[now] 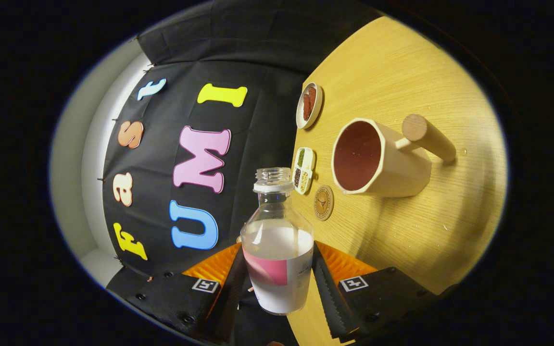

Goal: Take the bottle from table, then pour the juice into the cup, finally place the bottle on the coaster

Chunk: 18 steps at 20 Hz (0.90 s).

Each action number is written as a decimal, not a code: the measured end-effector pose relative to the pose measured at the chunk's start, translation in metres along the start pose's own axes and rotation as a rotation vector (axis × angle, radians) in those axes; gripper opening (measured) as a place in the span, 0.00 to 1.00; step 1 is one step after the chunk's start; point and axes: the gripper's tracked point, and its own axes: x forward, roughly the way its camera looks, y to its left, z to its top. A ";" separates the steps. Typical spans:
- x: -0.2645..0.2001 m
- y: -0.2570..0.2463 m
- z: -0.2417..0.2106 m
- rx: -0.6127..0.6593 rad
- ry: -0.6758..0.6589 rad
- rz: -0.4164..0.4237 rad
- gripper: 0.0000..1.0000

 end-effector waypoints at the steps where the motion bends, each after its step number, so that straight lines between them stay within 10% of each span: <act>1: 0.001 -0.002 0.001 0.011 -0.004 -0.005 0.76; 18: 0.008 -0.006 -0.005 0.262 -0.002 -0.001 0.76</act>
